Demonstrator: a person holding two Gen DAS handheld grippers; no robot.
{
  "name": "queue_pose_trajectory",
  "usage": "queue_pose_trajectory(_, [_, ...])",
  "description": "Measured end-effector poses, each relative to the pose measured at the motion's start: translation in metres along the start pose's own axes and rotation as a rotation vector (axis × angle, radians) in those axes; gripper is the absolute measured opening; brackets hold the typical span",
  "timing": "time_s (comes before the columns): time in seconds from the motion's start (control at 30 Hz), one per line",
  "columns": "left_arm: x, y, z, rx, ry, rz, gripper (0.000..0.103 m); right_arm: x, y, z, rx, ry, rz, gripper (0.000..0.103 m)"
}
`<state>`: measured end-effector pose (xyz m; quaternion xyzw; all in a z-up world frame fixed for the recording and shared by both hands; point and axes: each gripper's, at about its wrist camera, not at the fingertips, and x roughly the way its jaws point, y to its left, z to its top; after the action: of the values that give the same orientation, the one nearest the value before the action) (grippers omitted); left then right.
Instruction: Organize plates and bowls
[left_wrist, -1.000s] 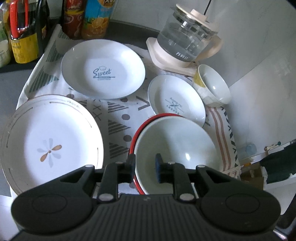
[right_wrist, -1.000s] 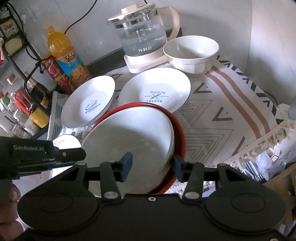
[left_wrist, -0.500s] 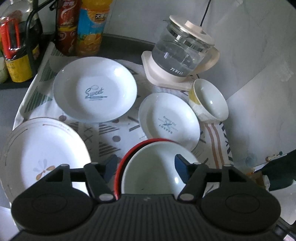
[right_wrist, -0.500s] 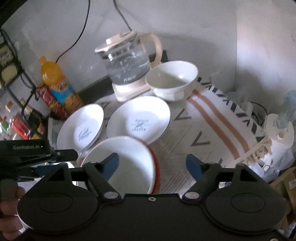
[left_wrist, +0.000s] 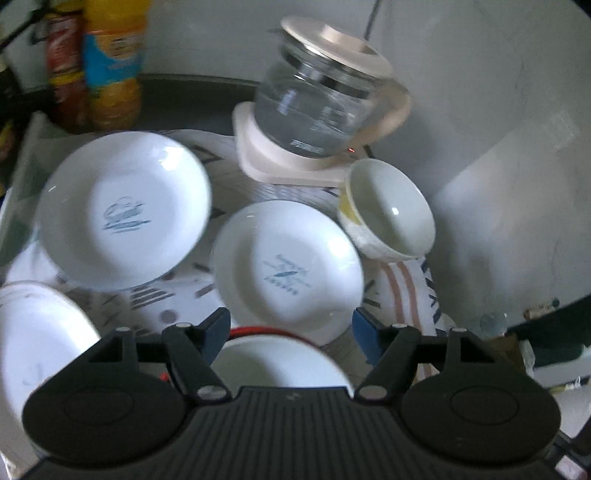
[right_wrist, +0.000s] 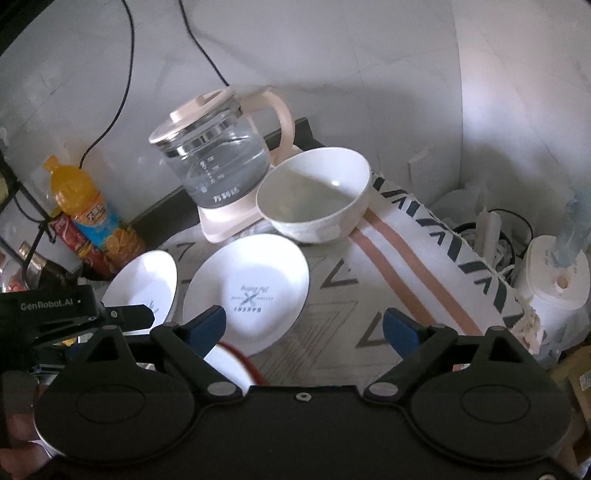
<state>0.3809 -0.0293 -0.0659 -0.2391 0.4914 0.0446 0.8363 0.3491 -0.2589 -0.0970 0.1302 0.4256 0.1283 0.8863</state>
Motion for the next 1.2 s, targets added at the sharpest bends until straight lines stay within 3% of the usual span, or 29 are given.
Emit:
queue_pose_trajectory(0.2, [0.024,-0.025,0.021,0.023,-0.008,0.0,0.071,0.02,-0.017,0.023,0.017,-0.007,-0.003,0.091])
queue_pose_trajectory(0.7, [0.101,-0.063,0.073,0.02,-0.029,0.0,0.067,0.075,-0.058,0.078,0.062,-0.01,0.0,0.063])
queue_pose_trajectory(1.2, [0.17,-0.07,0.096,-0.018,0.059,0.034,0.035,0.145,-0.066,0.103,0.068,0.073,0.02,0.048])
